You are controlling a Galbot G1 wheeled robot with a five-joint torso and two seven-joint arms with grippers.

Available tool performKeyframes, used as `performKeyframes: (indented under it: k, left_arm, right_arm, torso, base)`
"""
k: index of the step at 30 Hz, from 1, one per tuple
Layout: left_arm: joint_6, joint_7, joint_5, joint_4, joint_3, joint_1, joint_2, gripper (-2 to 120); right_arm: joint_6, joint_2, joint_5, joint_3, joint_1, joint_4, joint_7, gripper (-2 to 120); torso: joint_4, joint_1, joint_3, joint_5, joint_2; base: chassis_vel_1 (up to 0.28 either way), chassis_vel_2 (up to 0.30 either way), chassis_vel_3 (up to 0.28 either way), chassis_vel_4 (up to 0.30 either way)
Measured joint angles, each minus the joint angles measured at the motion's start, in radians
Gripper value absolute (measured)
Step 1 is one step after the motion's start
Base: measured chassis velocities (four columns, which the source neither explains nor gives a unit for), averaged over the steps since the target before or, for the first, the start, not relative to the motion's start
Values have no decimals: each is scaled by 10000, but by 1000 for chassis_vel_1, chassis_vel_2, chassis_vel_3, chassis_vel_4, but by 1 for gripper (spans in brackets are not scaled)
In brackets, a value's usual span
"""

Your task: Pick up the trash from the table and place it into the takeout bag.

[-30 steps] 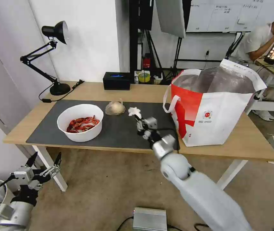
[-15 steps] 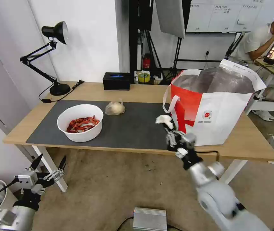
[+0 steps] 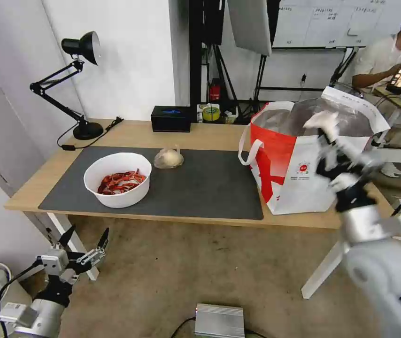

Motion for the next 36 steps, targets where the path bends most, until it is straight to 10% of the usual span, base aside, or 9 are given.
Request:
performKeyframes:
  k: [10,25,36]
  left_arm:
    - [-24,14,-26,215,67,-183,46,100]
    - [5,14,-57,248,142,-245,148,100]
    - [18,16,-230,257,44,-180,231,100]
  right_arm:
    - [-2481,-2030,2463,-1965,4674,-2463,1802,0]
    - [-7618,-2274,6766,-4318,7888,-3937,4293,0]
    - [-7947,-2237,7360,-3954,7491,-3768,4867,51]
  torso:
    - [1,1,0,-1,-1]
    - [3,1,0,-3,-2]
    - [1,1,-1,-3,-1]
  base:
    - [0,0,0,0]
    - [0,0,0,0]
    - [0,0,0,0]
